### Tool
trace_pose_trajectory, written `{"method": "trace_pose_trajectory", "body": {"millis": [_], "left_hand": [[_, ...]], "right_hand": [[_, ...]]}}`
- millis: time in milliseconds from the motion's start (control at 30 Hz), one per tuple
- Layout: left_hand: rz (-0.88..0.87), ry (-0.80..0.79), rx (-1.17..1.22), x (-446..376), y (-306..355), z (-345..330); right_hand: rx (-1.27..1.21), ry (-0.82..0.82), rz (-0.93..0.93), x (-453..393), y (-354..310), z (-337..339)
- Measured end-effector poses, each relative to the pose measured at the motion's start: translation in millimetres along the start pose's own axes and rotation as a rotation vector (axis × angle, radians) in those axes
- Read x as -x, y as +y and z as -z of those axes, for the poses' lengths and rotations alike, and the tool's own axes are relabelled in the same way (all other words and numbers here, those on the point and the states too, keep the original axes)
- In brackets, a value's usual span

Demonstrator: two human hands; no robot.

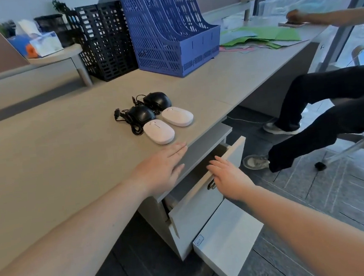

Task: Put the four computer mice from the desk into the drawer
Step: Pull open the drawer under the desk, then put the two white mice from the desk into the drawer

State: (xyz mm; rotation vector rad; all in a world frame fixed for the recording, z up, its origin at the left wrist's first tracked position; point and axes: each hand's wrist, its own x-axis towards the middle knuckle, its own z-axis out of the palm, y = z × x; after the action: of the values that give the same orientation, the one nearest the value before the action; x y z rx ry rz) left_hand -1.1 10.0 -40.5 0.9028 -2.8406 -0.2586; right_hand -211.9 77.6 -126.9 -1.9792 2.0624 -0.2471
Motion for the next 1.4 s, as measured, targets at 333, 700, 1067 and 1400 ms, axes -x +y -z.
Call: {"method": "trace_pose_trajectory", "body": {"millis": [333, 700, 1067, 1400], "left_hand": [[0.059, -0.002, -0.009, 1.9, 2.8, 0.1], [0.129, -0.019, -0.003, 5.7, 10.5, 3.4], [0.137, -0.037, -0.017, 9.2, 12.4, 5.3], [0.150, -0.054, 0.068, 4.2, 12.5, 16.9]], "right_hand": [[0.138, -0.077, 0.055, 41.8, 18.5, 16.0], [0.120, -0.057, -0.142, 126.6, 51.1, 32.6], [0.188, -0.093, -0.268, 149.7, 57.3, 38.1], [0.164, -0.080, -0.231, 124.7, 32.0, 57.3]]}}
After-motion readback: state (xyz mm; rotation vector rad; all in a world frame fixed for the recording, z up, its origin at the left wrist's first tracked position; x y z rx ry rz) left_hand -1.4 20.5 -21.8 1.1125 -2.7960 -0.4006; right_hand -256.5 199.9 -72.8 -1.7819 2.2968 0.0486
